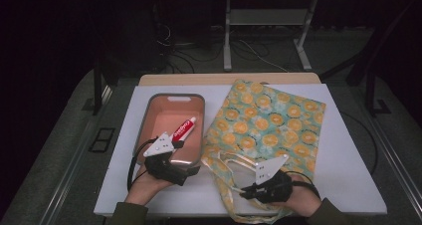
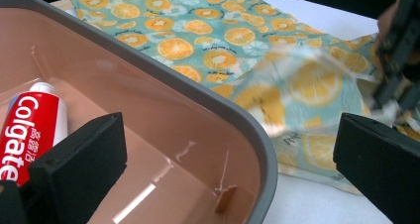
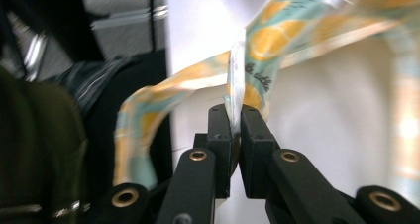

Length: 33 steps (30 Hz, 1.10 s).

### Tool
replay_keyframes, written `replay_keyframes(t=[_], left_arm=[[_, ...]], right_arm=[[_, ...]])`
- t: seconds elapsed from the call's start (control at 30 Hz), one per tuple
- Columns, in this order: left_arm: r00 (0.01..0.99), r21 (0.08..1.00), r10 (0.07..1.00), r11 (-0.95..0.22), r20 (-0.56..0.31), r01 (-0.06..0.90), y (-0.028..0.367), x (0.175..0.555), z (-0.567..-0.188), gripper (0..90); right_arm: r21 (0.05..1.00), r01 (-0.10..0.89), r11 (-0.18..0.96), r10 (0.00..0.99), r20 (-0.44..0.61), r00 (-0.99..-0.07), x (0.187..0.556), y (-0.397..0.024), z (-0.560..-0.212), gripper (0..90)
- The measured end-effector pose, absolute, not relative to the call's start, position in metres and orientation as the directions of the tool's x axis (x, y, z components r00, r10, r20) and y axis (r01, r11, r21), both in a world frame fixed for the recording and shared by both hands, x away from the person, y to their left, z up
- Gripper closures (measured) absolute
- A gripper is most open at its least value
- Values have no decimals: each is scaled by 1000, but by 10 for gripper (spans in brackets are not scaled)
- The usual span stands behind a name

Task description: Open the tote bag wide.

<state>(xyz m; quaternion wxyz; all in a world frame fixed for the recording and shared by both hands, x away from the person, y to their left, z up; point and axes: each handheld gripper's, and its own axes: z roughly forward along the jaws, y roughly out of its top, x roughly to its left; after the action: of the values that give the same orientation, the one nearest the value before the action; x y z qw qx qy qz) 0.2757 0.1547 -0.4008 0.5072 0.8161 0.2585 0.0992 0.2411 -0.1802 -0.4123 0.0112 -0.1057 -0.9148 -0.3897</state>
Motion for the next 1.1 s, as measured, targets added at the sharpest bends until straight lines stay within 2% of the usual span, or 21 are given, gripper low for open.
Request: replay_keyframes(t=[0.3,0.53,0.77,1.1], left_arm=[[846,879,523,-351,-102,322,154,276,-401,0],[846,879,523,-351,-102,323,154,276,-401,0],[846,880,523,-348,-103,323,155,276,-401,0],[847,881,522,-347,-105,323,154,276,-401,0]], right_arm=[[788,239,567,321,57,-946,276,-210,-383,876],[801,270,534,424,22,-905,306,-227,-376,879],[796,370,479,582,28,-813,355,-254,-386,879],[763,488,425,694,72,-717,397,-272,-417,878]])
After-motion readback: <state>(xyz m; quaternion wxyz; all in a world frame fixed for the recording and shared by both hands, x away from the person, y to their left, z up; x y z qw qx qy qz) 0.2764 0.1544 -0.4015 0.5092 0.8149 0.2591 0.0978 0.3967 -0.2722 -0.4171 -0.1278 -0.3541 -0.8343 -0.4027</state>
